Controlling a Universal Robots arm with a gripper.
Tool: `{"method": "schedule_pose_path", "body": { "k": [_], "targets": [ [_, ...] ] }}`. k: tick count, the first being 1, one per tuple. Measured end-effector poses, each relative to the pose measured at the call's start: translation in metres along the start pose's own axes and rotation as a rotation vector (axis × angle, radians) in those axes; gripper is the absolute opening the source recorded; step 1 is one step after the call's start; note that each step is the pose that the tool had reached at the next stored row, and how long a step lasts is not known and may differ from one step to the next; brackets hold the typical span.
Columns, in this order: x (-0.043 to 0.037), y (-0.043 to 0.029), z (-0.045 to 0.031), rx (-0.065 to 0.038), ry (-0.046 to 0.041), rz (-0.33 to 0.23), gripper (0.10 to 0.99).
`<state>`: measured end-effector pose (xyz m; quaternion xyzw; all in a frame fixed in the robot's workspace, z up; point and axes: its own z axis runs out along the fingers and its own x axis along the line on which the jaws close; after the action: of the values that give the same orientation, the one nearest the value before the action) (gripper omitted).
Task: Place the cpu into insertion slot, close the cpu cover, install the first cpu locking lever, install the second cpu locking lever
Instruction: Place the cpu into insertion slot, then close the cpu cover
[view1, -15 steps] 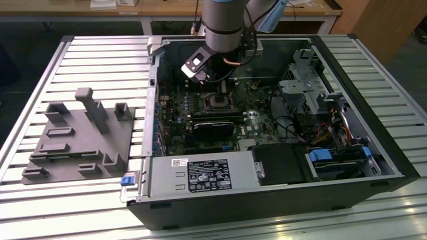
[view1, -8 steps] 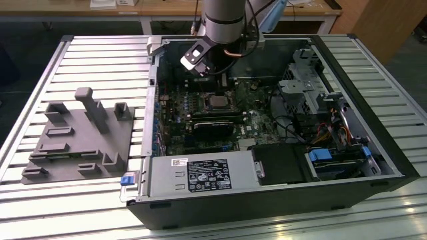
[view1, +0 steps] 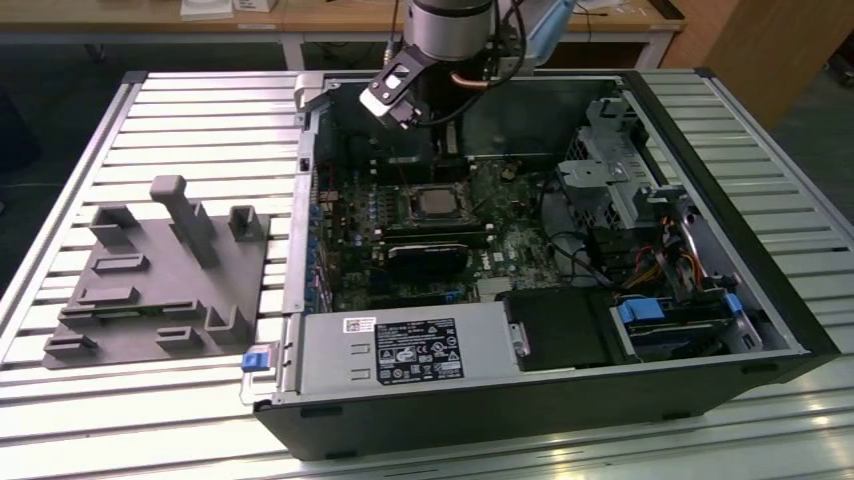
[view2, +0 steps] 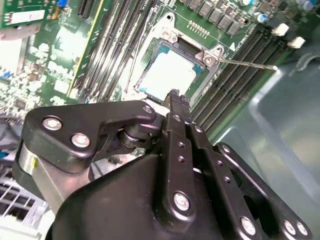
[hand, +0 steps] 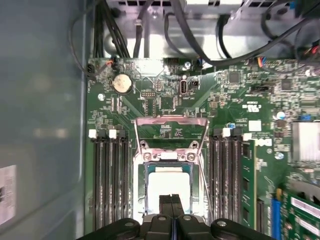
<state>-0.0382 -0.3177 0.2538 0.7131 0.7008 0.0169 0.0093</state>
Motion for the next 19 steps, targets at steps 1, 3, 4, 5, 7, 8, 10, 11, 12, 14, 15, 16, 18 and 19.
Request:
{"method": "schedule_pose_path", "body": {
  "k": [1,3,4,5,7,8,10,11,12,14,15,16,18,19],
  "targets": [
    [0.0001,0.0001,-0.0033,0.000,0.0001,0.000,0.106],
    [0.0001,0.0004,-0.0096,-0.001,0.0001,0.000,0.106],
    [0.0001,0.0004,-0.0116,-0.001,0.0000,0.000,0.106],
    [0.0002,0.0005,-0.0120,-0.001,0.0001,0.000,0.106],
    [0.0002,0.0005,-0.0127,-0.001,0.0001,0.000,0.106],
    [0.0002,0.0005,-0.0135,-0.001,0.0001,0.000,0.106],
    [0.0002,0.0005,-0.0136,-0.001,0.0001,0.000,0.106],
    [0.0002,0.0005,-0.0137,-0.001,0.0001,0.000,0.106],
    [0.0002,0.0005,-0.0137,-0.001,0.0000,0.000,0.106],
    [0.0002,0.0005,-0.0139,-0.001,0.0001,0.000,0.106],
    [0.0002,0.0005,-0.0139,-0.001,0.0000,0.000,0.106],
    [0.0002,0.0005,-0.0140,-0.001,0.0001,0.000,0.106],
    [0.0001,0.0005,-0.0149,-0.001,-0.0004,0.000,0.106],
    [0.0002,0.0006,-0.0156,-0.001,-0.0003,0.000,0.106]
  ]
}}
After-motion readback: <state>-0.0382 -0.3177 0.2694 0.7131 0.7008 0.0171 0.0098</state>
